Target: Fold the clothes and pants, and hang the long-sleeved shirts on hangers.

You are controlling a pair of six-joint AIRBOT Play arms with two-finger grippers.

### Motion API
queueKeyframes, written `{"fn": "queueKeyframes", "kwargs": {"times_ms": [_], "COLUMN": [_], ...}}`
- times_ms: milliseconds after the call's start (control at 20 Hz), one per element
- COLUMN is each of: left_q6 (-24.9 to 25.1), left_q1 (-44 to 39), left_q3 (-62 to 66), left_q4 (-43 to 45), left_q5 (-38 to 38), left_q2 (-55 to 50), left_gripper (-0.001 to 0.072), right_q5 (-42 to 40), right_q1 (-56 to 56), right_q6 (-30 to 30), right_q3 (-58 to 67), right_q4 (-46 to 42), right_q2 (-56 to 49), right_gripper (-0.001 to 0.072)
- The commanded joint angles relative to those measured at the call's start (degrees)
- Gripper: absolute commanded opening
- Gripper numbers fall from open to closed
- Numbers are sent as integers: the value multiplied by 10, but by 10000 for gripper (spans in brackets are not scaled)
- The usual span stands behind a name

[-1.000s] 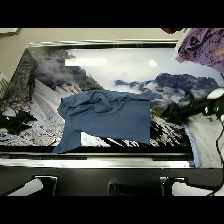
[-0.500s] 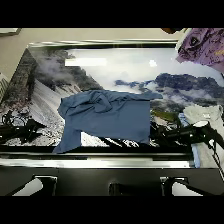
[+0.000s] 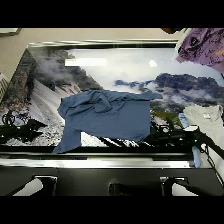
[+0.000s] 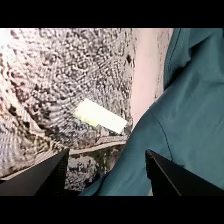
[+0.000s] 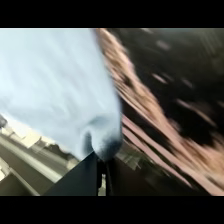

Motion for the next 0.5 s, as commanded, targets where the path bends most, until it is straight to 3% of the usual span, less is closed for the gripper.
{"fn": "queueKeyframes", "kwargs": {"times_ms": [0,200,450], "left_q6": [14,47,72], "left_q1": [-8,-72,-161], "left_q3": [0,-2,-1], "left_q4": [-8,-36,-93], "left_q5": [6,23,109], "left_q2": [-8,-54,-104], "left_gripper": [548,548,528], "right_q5": [-56,-51,-19], "right_q1": [27,27,27], "right_q6": [13,43,65], "right_q3": [6,28,39], "right_q4": [11,-12,-35], "right_q2": [6,56,103], "right_gripper": [29,29,29]}}
